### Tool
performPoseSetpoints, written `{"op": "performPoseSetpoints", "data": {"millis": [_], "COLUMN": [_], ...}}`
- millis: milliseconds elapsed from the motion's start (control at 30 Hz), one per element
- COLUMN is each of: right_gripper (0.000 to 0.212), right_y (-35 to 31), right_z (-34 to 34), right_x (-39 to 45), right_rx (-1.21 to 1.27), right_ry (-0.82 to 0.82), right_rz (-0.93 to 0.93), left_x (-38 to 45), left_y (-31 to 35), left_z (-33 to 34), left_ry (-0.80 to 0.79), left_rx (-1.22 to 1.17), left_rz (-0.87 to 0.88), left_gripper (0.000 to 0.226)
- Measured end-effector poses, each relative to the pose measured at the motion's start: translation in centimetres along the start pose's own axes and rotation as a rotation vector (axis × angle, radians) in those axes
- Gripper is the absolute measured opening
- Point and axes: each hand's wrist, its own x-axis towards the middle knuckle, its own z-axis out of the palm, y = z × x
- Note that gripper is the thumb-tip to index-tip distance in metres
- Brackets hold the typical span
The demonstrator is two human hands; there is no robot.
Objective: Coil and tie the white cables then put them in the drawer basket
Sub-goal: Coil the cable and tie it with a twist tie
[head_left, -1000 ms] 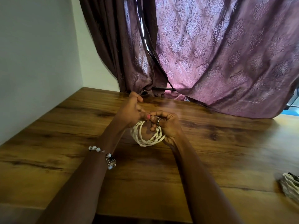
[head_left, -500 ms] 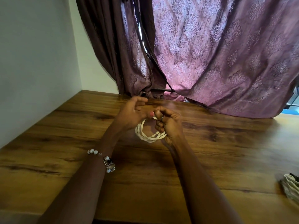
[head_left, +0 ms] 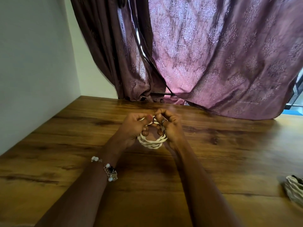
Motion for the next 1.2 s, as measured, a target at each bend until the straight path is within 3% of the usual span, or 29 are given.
{"op": "performPoseSetpoints", "data": {"millis": [100,300,400,567,700,833,933,1200], "right_gripper": [0.017,0.014,0.010,0.022,0.008,0.021,0.031,0.016], "right_y": [0.8,0.6,0.6,0.2,-0.9,-0.3,0.3,-0.8], "right_z": [-0.2,-0.2,-0.1,-0.2,0.7,0.8,0.9,1.9], "right_x": [0.3,0.1,0.3,0.8,0.0,0.2,0.4,-0.7], "right_rx": [-0.080,-0.159,-0.195,-0.584,-0.305,-0.460,-0.543,-0.283], "right_ry": [-0.029,-0.064,0.007,0.243,0.203,0.036,0.053,0.076], "right_rz": [-0.017,-0.077,-0.135,-0.370,-0.309,-0.290,-0.333,-0.260], "left_x": [0.1,0.0,0.0,0.3,0.4,-0.1,-0.4,-0.5], "left_y": [0.1,-0.3,-0.7,-0.9,-1.0,-0.9,-0.7,-0.8], "left_z": [0.3,0.5,1.1,1.7,1.3,1.3,1.7,1.9], "left_ry": [0.053,0.152,0.282,0.507,0.627,0.648,0.662,0.647], "left_rx": [-0.028,-0.107,-0.100,-0.126,-0.110,-0.070,-0.074,-0.015], "left_rz": [-0.071,-0.109,-0.077,0.023,0.112,0.183,0.208,0.252], "left_gripper": [0.031,0.020,0.018,0.014,0.015,0.005,0.003,0.022]}}
